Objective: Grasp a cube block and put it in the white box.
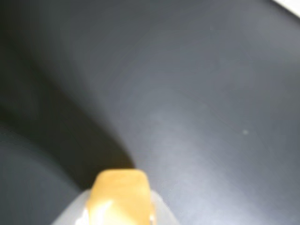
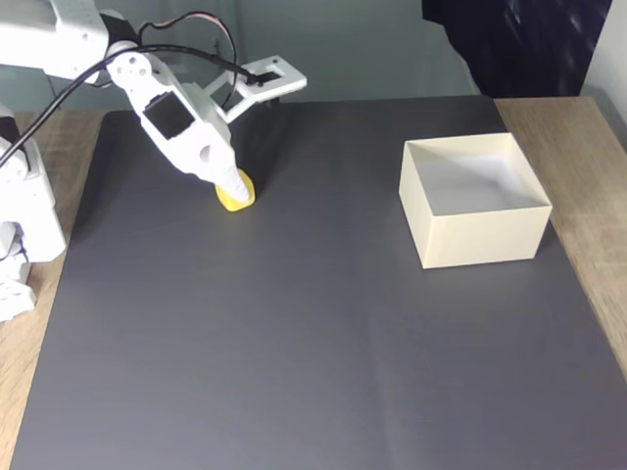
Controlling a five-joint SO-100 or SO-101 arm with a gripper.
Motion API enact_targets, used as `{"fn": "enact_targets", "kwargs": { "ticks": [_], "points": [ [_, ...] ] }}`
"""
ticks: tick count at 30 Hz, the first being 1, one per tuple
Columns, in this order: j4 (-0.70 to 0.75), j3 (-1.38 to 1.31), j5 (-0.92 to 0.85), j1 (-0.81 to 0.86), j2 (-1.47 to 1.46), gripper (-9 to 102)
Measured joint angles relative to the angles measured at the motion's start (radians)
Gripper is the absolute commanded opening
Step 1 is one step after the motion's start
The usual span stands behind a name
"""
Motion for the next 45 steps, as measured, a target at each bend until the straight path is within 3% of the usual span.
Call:
{"fn": "enact_targets", "kwargs": {
  "ticks": [19,28,45],
  "points": [
    [0.015,-0.095,0.052,-0.011,0.097,0],
    [-0.012,-0.393,0.129,0.083,0.055,0],
    [-0.12,-0.983,0.184,0.284,-0.328,0]
  ]
}}
